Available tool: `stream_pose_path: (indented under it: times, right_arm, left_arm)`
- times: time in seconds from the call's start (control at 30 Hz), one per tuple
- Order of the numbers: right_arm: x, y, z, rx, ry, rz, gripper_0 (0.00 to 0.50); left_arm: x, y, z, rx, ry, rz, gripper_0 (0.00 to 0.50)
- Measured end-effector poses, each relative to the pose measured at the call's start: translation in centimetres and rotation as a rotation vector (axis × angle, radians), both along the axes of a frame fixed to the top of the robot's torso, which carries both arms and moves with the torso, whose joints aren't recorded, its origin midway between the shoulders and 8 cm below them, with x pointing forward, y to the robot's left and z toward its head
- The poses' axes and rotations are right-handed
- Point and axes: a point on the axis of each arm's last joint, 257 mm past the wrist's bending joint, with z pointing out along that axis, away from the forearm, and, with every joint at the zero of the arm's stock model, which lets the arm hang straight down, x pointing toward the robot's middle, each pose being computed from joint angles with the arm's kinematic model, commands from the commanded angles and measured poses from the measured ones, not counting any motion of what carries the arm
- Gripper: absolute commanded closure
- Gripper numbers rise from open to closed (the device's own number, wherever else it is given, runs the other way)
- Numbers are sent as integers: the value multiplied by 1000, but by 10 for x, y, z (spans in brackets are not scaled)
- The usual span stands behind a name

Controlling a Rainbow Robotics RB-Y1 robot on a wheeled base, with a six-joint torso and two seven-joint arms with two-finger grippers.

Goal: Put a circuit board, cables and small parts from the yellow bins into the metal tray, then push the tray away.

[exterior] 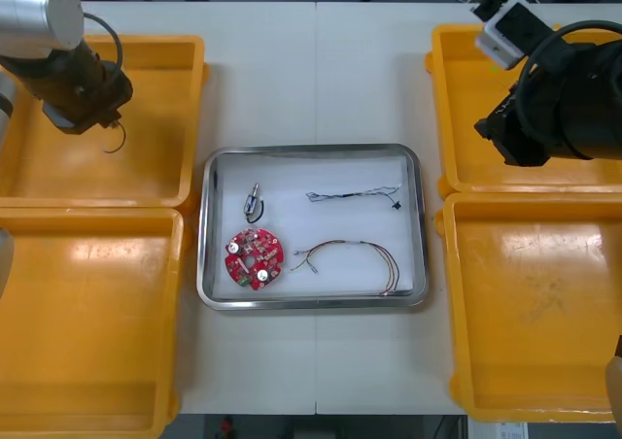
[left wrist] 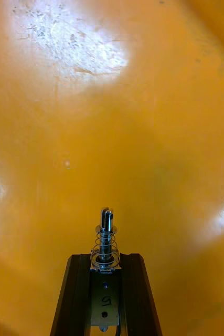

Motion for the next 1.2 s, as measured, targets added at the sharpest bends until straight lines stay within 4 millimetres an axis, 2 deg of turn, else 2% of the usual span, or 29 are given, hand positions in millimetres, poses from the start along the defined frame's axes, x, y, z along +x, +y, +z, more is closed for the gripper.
stream_pose_path:
  times: [0.23, 0.4, 0.5, 0.67, 0.83, 1.0, 1.2]
  right_arm:
    - [-9, -33, -3, 188, 56, -141, 0]
    - [-18, -73, -11, 275, 91, -282, 0]
    - [-23, -96, -19, 265, 101, -345, 0]
    - [-31, -132, -31, 247, 107, -449, 0]
    - [-39, -149, -47, 251, 137, -506, 0]
    - [-44, -167, -65, 280, 182, -593, 0]
    - [-47, -183, -89, 298, 254, -655, 0]
  left_arm:
    - [-24, -30, 43, 18, 10, -77, 500]
    - [-42, -58, 64, 46, 9, -165, 500]
    - [-51, -82, 69, 66, 12, -243, 498]
    - [-67, -124, 71, 98, 15, -385, 498]
    - [-81, -160, 65, 142, 17, -503, 498]
    - [-93, -194, 50, 121, 35, -529, 499]
    - [-98, -236, 26, 91, 39, -549, 498]
